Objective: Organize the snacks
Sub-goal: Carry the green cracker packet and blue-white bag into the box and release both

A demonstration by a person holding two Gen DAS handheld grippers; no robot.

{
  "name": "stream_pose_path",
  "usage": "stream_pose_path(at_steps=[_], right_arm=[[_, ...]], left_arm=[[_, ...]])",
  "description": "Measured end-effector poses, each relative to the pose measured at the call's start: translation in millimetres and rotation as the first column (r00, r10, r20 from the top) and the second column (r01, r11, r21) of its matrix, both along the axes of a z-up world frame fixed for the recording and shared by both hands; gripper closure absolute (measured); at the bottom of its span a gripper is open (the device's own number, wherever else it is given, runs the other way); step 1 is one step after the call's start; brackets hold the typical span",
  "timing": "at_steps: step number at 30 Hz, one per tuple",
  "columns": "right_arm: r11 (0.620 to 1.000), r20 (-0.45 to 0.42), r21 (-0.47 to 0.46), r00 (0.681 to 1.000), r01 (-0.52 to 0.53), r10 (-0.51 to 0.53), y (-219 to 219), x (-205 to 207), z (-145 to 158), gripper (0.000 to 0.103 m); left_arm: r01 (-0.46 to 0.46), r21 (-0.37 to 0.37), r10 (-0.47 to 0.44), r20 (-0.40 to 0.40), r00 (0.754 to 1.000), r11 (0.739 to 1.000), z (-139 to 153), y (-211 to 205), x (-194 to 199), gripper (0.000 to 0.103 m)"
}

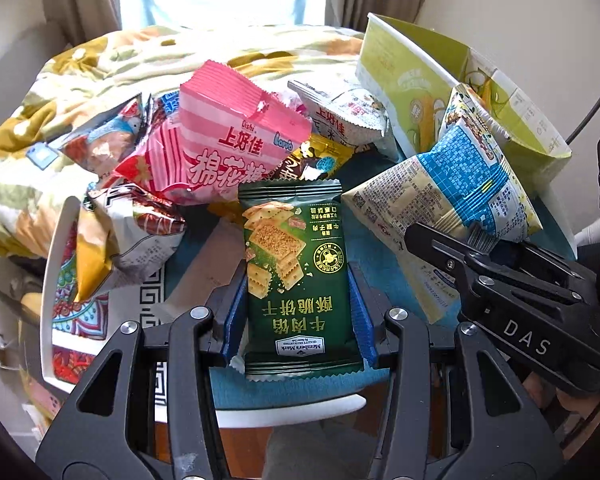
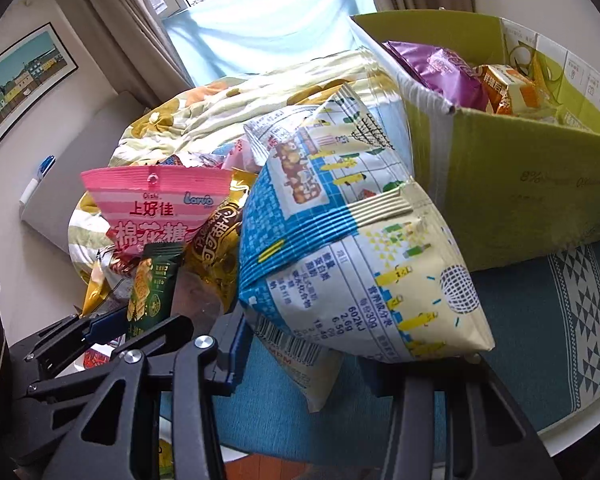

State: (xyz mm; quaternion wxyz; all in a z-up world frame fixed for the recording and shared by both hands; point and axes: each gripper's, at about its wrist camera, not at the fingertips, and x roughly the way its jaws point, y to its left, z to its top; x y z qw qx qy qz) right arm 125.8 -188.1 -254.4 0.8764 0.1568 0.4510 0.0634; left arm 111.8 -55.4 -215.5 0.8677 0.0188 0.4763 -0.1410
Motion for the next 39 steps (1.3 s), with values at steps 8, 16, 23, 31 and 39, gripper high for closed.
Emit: stream_pose_path(at_steps=[8, 16, 23, 31, 39], right_arm=[[0.995, 0.113, -0.051, 0.99, -0.083, 0.089, -9, -29, 54, 0.061], [0.997, 0.213, -0.058, 0.975, -0.046, 0.058, -52, -51, 118, 0.061], [0.99, 0.219, -0.133, 0.976, 0.05, -0.02, -109, -59, 142, 0.061], [0.977, 0.202, -0.152, 0.973, 0.147, -0.115, -164, -40, 149, 0.061], [0.959, 0.151, -0.164, 0.967, 0.23, -0.206, -206, -9, 142, 0.061]], left_arm=[[-0.046, 0.011, 0.044, 0.113, 0.993, 0.999, 68, -8, -28, 0.061], [-0.013, 0.0, 0.012, 0.246, 0.969, 1.0, 134, -44, -35, 0.061], [0.066, -0.045, -0.052, 0.256, 0.965, 0.997, 158, -99, -7, 0.061], [0.181, -0.044, -0.171, 0.181, 0.969, 0.982, 140, -174, 59, 0.061], [0.309, 0.012, -0.309, 0.022, 0.951, 0.951, 81, -245, 115, 0.061]])
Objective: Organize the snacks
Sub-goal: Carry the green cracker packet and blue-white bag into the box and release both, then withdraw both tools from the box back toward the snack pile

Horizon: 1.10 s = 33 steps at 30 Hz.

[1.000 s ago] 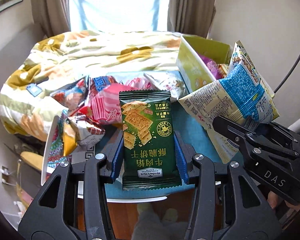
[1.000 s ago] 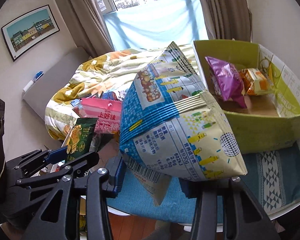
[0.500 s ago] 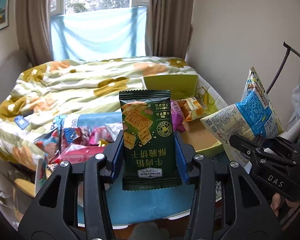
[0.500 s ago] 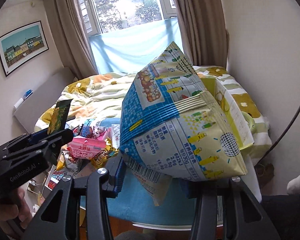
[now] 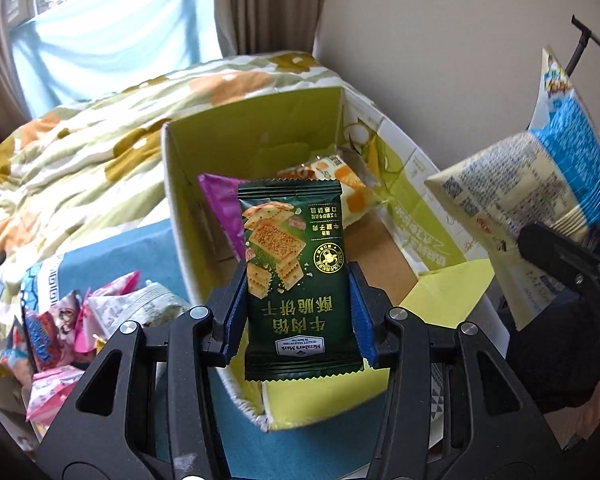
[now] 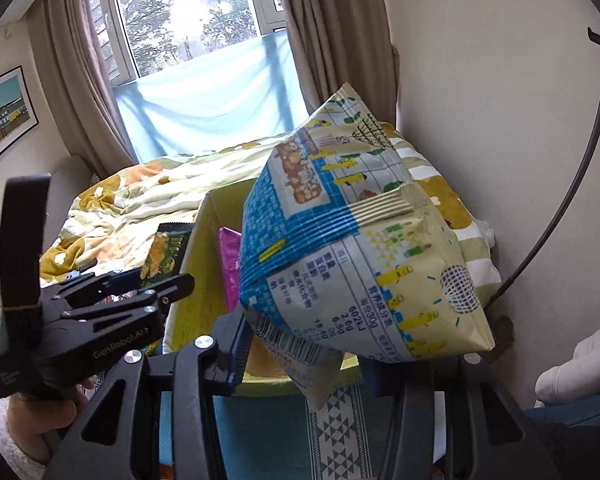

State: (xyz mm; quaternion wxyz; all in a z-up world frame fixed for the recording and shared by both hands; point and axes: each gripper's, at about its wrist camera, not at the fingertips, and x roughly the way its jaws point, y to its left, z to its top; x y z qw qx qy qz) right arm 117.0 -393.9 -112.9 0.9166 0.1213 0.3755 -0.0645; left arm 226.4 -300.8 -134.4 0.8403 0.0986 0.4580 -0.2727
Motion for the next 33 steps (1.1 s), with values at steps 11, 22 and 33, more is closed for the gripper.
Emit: stream_pose_path(at_steps=[11, 22, 33], right_arm=[[0.996, -0.064, 0.069, 0.996, 0.062, -0.057, -22, 30, -10, 0.061], [0.996, -0.209, 0.088, 0.978, -0.002, 0.021, -27, 66, -41, 0.061], [0.988, -0.281, 0.151, 0.959, 0.013, 0.031, -6, 84, -73, 0.005]], left_arm=[[-0.034, 0.026, 0.033, 0.025, 0.999, 0.999, -4, 14, 12, 0.001], [-0.142, 0.088, 0.13, 0.136, 0.982, 0.986, 14, 57, 4, 0.001], [-0.138, 0.088, 0.131, 0.086, 0.988, 0.987, -3, 69, 4, 0.001]])
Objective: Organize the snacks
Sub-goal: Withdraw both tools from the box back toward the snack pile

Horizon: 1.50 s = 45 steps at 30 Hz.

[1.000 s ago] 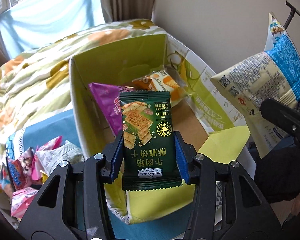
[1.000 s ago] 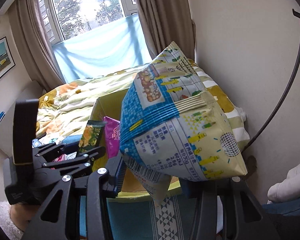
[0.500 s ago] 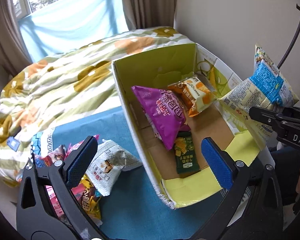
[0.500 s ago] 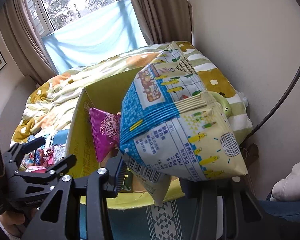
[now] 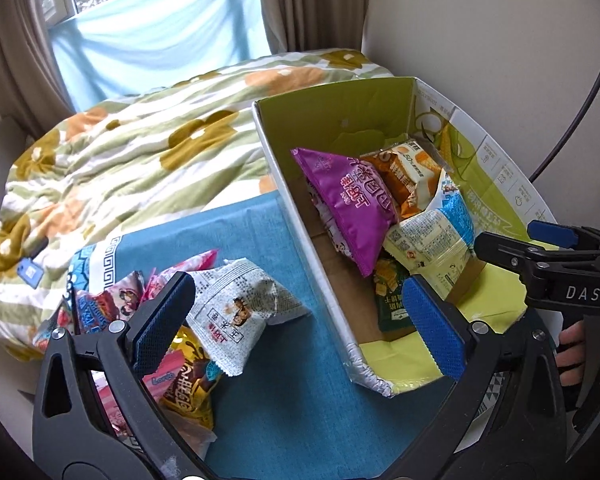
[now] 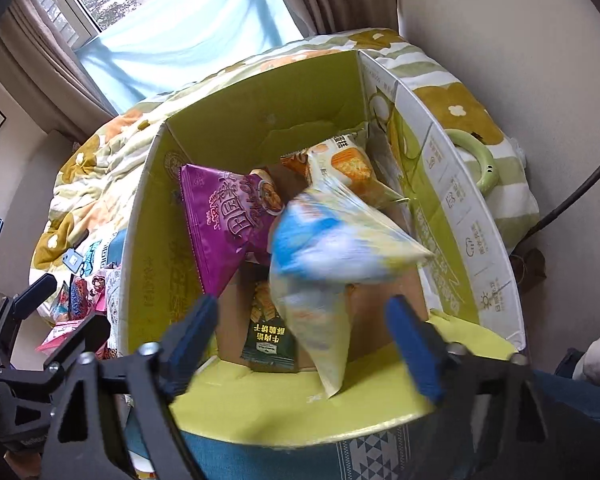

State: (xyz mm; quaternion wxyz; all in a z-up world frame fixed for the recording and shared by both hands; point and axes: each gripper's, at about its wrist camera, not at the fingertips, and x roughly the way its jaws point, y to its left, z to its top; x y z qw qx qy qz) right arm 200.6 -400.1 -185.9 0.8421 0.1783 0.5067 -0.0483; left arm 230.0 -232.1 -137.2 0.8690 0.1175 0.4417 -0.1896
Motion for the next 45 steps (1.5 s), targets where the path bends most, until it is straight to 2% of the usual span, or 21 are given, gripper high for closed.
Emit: stream_pose_path(at_steps=[3, 10, 15, 19, 23, 27, 30, 34, 38, 45], right_arm=[[0.999, 0.035, -0.029, 0.999, 0.017, -0.016, -3, -14, 5, 0.005], [0.999, 0.047, -0.026, 0.998, 0.032, -0.031, -9, -33, 16, 0.005], [0.995, 0.109, -0.093, 0.993, 0.043, -0.033, -6, -50, 44, 0.005], [0.995, 0.163, -0.098, 0.987, 0.026, -0.01, -2, -66, 65, 0.005], [0.994, 0.197, -0.109, 0.98, 0.004, 0.017, 8, -83, 85, 0.005], [0.994, 0.255, -0.098, 0.964, -0.056, 0.079, 26, -103, 101, 0.005], [0.988, 0.287, -0.101, 0.947, -0.12, 0.144, 45, -114, 109, 0.005], [0.976, 0.329, -0.093, 0.919, -0.198, 0.217, 72, -128, 118, 0.005], [0.961, 0.351, -0.095, 0.895, -0.258, 0.275, 99, -136, 121, 0.005], [0.937, 0.369, -0.087, 0.862, -0.339, 0.347, 135, -138, 121, 0.005]], left_arm=[[-0.001, -0.014, 0.001, 0.001, 1.0, 1.0, 2, 1, -5, 0.001], [-0.014, -0.042, 0.015, 0.024, 1.0, 0.999, 19, 9, -20, 0.001], [-0.021, -0.059, 0.024, 0.041, 0.999, 0.998, 34, 16, -37, 0.001], [-0.044, -0.073, 0.049, 0.061, 0.997, 0.996, 50, 28, -56, 0.001], [-0.07, -0.081, 0.079, 0.115, 0.99, 0.994, 73, 48, -86, 0.001], [-0.123, -0.084, 0.135, 0.162, 0.977, 0.989, 93, 77, -121, 0.001], [-0.178, -0.094, 0.192, 0.169, 0.967, 0.979, 99, 104, -144, 0.001], [-0.241, -0.11, 0.257, 0.158, 0.954, 0.964, 101, 138, -168, 0.001], [-0.261, -0.138, 0.281, 0.152, 0.948, 0.955, 102, 169, -189, 0.001], [-0.311, -0.134, 0.329, 0.144, 0.933, 0.941, 96, 214, -203, 0.001]])
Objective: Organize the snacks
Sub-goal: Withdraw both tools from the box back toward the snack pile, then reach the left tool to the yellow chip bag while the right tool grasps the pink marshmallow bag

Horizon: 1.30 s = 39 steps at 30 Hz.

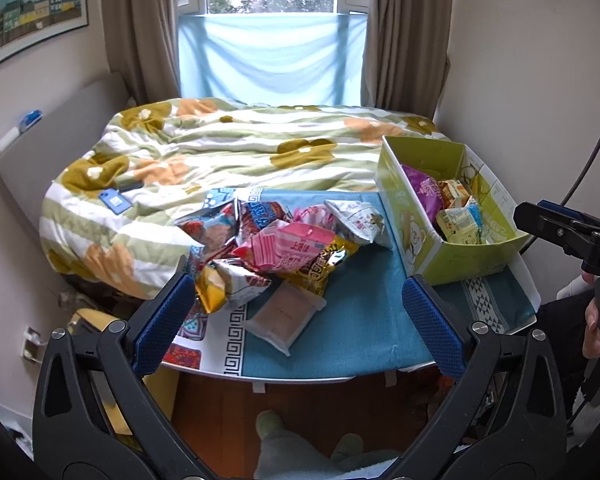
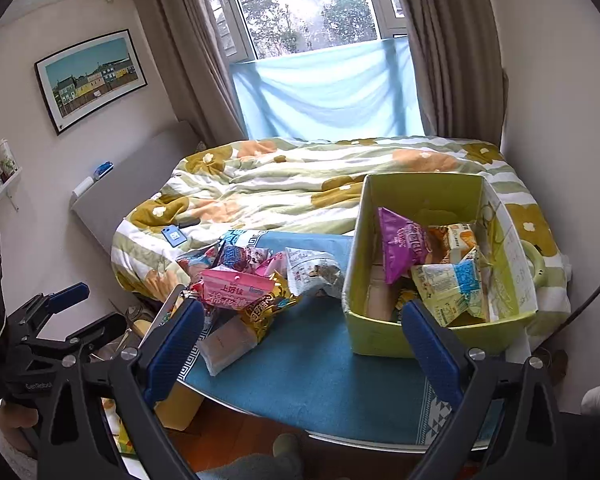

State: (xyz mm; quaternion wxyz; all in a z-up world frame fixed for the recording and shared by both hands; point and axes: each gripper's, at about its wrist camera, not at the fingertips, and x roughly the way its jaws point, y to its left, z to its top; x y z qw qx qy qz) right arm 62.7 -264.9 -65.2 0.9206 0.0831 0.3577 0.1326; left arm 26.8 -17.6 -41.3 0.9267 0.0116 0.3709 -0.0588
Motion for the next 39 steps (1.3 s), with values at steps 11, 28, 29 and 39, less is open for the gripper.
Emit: stream_pose_path(at_steps=[11, 28, 29, 39], right_arm=[[1.0, -0.08, 0.019, 0.997, -0.02, 0.021, 65, 34, -25, 0.005], [0.994, -0.361, 0.062, 0.931, 0.087, -0.059, 177, 120, -109, 0.005], [0.993, -0.377, 0.062, 0.924, 0.1, -0.069, 180, 125, -114, 0.005], [0.966, -0.474, 0.071, 0.861, 0.247, -0.185, 189, 161, -150, 0.005]], left_arm=[[0.039, -0.014, -0.041, -0.097, 0.994, 0.999, -34, 74, 33, 0.001], [0.345, -0.043, -0.344, -0.26, 0.902, 0.938, -131, 125, 140, 0.001], [0.372, -0.026, -0.366, -0.258, 0.894, 0.928, -137, 122, 143, 0.001], [0.557, 0.03, -0.529, -0.274, 0.803, 0.83, -186, 96, 167, 0.009]])
